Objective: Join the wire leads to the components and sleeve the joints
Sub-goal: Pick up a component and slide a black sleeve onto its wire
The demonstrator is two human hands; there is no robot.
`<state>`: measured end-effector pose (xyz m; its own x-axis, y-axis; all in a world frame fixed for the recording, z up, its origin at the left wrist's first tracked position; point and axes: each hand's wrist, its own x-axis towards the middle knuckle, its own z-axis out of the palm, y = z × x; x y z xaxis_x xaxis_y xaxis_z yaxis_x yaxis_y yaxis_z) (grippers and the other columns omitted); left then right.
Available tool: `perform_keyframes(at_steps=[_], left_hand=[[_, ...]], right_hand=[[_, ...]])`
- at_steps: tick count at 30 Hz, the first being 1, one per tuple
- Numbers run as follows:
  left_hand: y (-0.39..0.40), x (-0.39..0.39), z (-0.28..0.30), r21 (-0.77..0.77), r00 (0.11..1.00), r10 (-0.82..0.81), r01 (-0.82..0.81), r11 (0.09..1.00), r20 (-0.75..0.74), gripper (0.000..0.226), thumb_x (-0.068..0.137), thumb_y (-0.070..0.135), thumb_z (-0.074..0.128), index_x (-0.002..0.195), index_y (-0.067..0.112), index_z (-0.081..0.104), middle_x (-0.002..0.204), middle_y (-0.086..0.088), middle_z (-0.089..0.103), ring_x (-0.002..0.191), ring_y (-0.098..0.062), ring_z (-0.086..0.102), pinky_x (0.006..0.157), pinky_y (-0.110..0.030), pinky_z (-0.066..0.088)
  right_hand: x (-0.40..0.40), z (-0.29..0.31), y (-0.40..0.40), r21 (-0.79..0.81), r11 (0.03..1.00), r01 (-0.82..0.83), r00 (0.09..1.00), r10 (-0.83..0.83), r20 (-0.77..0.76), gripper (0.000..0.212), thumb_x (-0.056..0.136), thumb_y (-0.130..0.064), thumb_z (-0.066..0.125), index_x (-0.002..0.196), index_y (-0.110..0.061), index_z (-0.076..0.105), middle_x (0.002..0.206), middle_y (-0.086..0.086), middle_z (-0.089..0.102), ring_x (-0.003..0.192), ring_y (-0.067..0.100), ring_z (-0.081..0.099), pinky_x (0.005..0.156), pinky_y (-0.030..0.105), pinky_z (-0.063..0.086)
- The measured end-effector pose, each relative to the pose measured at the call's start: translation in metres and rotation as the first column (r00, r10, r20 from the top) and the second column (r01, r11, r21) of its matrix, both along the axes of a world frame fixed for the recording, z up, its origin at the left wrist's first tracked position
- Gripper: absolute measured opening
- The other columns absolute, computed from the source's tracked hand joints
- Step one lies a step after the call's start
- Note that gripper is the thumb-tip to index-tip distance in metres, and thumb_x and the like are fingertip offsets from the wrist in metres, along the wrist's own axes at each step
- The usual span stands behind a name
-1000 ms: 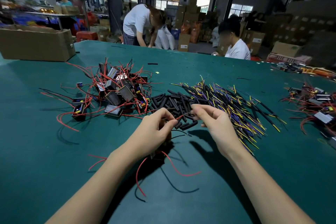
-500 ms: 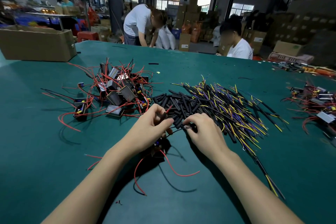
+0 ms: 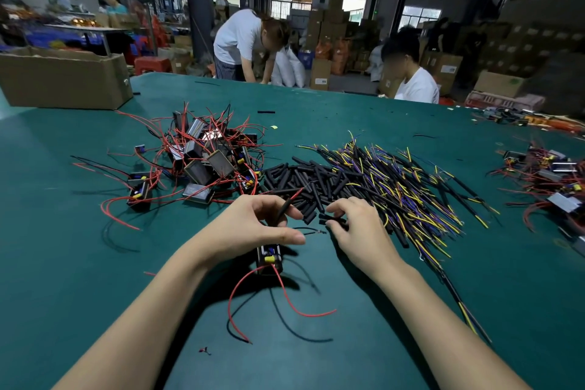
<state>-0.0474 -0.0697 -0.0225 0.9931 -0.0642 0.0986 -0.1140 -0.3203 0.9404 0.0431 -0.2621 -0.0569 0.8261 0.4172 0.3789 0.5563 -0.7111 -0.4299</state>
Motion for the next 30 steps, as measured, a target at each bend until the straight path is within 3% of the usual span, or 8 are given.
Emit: perform_keyframes(at_steps=[5, 9, 15, 17, 18, 20, 23, 30], left_hand=[[-0.001, 0.000, 0.001, 0.101, 1.000, -0.008, 0.009, 0.995, -0.010, 0.022, 0.065, 0.031, 0.084, 0.083, 0.024, 0.075, 0.058, 0.007, 0.046, 0.059, -0.011, 0.040, 0.055, -0.020, 0.033], [-0.004, 0.003, -0.002, 0.117, 0.996, 0.072, -0.078, 0.990, 0.055, 0.011, 0.072, 0.026, 0.082, 0.072, 0.020, 0.074, 0.063, -0.003, 0.055, 0.060, -0.012, 0.044, 0.061, -0.025, 0.037], [-0.005, 0.008, -0.007, 0.045, 0.959, 0.237, -0.246, 0.968, 0.155, 0.012, 0.076, 0.021, 0.079, 0.069, 0.018, 0.070, 0.055, 0.010, 0.060, 0.053, -0.003, 0.049, 0.055, -0.013, 0.040], [-0.006, 0.008, -0.008, 0.001, 0.958, 0.247, -0.250, 0.968, 0.142, 0.012, 0.079, 0.018, 0.077, 0.071, 0.014, 0.069, 0.058, 0.004, 0.065, 0.054, -0.007, 0.056, 0.058, -0.016, 0.046], [-0.007, 0.008, -0.008, -0.016, 0.959, 0.249, -0.249, 0.968, 0.138, 0.012, 0.080, 0.016, 0.076, 0.072, 0.011, 0.069, 0.059, 0.001, 0.066, 0.054, -0.009, 0.059, 0.058, -0.018, 0.048], [-0.009, 0.008, -0.009, -0.026, 0.956, 0.258, -0.257, 0.966, 0.142, 0.012, 0.081, 0.016, 0.074, 0.073, 0.009, 0.069, 0.059, -0.001, 0.067, 0.052, -0.010, 0.059, 0.055, -0.018, 0.049], [-0.010, 0.009, -0.010, -0.033, 0.949, 0.281, -0.279, 0.960, 0.143, 0.012, 0.083, 0.017, 0.072, 0.076, 0.008, 0.070, 0.058, -0.001, 0.065, 0.051, -0.009, 0.057, 0.049, -0.016, 0.044], [-0.012, 0.009, -0.012, 0.029, 0.914, 0.305, -0.324, 0.946, 0.266, 0.011, 0.081, 0.017, 0.075, 0.071, 0.014, 0.072, 0.057, 0.000, 0.062, 0.051, -0.004, 0.052, 0.051, -0.021, 0.044]], right_hand=[[0.002, 0.000, -0.003, 0.039, 0.999, 0.008, 1.000, -0.007, -0.020, 0.020, 0.091, -0.012, 0.060, 0.110, -0.010, 0.063, 0.102, 0.004, 0.060, 0.101, 0.021, 0.053, 0.088, 0.033, 0.044], [0.002, 0.002, -0.006, 0.017, 0.999, 0.042, 0.999, -0.041, -0.030, 0.021, 0.090, -0.016, 0.061, 0.110, -0.013, 0.062, 0.101, 0.002, 0.059, 0.101, 0.021, 0.052, 0.088, 0.036, 0.045], [0.003, 0.003, -0.014, -0.045, 0.996, 0.074, 0.997, -0.074, 0.001, 0.007, 0.093, -0.013, 0.057, 0.098, -0.013, 0.061, 0.097, 0.002, 0.060, 0.093, 0.020, 0.054, 0.080, 0.029, 0.042], [0.003, 0.007, -0.013, 0.113, 0.991, 0.075, 0.997, -0.071, -0.036, 0.015, 0.093, -0.008, 0.057, 0.106, -0.009, 0.064, 0.092, 0.002, 0.059, 0.081, 0.015, 0.053, 0.072, 0.022, 0.038], [0.002, 0.011, -0.011, 0.293, 0.952, 0.084, 0.990, -0.048, -0.130, 0.017, 0.093, -0.005, 0.057, 0.108, -0.005, 0.066, 0.087, 0.002, 0.060, 0.073, 0.012, 0.052, 0.067, 0.018, 0.039], [-0.002, 0.022, -0.011, 0.703, 0.700, 0.125, 0.913, 0.196, -0.357, 0.016, 0.094, -0.001, 0.055, 0.104, -0.003, 0.067, 0.076, 0.001, 0.059, 0.062, 0.007, 0.051, 0.058, 0.013, 0.041], [-0.010, 0.032, -0.013, 0.910, 0.332, 0.249, 0.734, 0.548, -0.401, 0.013, 0.093, -0.003, 0.053, 0.094, -0.008, 0.065, 0.071, -0.001, 0.062, 0.061, 0.007, 0.057, 0.055, 0.014, 0.046], [-0.019, 0.036, -0.008, 0.879, 0.409, 0.244, 0.730, 0.519, -0.444, 0.013, 0.073, -0.025, 0.067, 0.085, -0.019, 0.066, 0.078, -0.001, 0.063, 0.068, 0.006, 0.058, 0.065, 0.020, 0.041]])
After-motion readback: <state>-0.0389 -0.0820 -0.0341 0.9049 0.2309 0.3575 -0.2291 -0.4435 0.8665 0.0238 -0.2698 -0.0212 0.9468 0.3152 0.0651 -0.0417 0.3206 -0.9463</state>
